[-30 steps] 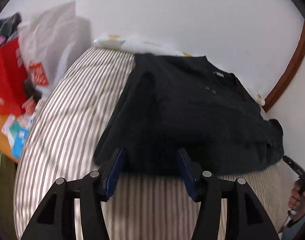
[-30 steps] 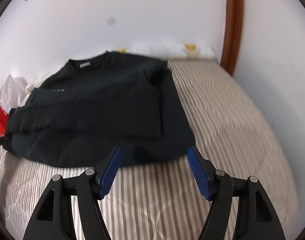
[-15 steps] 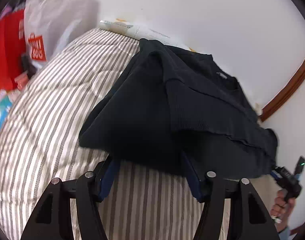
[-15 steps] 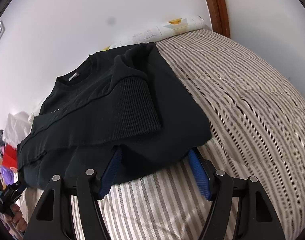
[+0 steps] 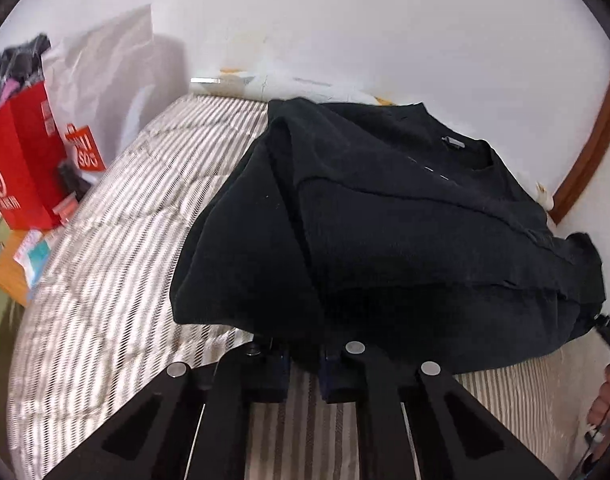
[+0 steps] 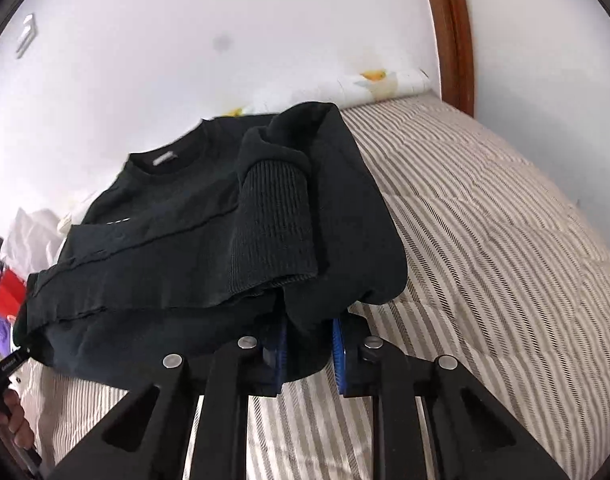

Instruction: Fold small clothes

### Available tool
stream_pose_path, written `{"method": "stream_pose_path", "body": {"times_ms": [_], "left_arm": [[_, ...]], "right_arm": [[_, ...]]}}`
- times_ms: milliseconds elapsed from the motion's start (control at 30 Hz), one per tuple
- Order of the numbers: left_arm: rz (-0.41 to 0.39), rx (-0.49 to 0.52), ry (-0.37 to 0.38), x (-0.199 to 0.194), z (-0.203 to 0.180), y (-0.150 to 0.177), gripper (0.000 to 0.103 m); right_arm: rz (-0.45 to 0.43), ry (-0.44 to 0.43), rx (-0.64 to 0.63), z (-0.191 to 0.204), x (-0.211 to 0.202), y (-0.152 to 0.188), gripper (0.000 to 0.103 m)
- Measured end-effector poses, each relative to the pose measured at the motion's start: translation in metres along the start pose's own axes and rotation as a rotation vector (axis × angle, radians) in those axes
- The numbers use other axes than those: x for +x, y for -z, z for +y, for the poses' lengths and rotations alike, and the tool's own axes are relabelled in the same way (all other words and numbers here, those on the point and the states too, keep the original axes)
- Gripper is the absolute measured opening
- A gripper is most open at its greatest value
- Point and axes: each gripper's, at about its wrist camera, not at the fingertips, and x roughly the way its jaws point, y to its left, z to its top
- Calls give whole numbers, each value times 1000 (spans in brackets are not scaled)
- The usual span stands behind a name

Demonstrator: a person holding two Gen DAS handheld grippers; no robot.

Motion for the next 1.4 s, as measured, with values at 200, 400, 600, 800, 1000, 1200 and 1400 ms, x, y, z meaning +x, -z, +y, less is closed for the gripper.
{"method": "stream_pose_path", "body": {"times_ms": [200, 400, 600, 800, 1000, 1200, 1400], "left_arm": [[19, -8, 26, -30, 11, 21, 10], [13, -8, 26, -61, 22, 56, 10], [12, -1, 31, -84, 25, 85, 10], [40, 13, 34, -92, 25, 95, 12], [15, 83, 51, -117, 25, 103, 21], [-49, 101, 173, -143, 18, 103, 22], [45, 156, 187, -115, -12, 97, 22]], "right_arm": [[8, 1, -45, 3, -32, 18, 18], [5, 5, -83, 4, -64, 54, 18], [-2, 16, -120, 2, -95, 87, 18], [32, 68, -110, -2, -100, 109, 23], [-61, 94, -133, -2, -148, 109, 36], [-50, -10, -220, 25, -156, 108, 34], [89, 30, -242, 43, -92, 116, 21]]}}
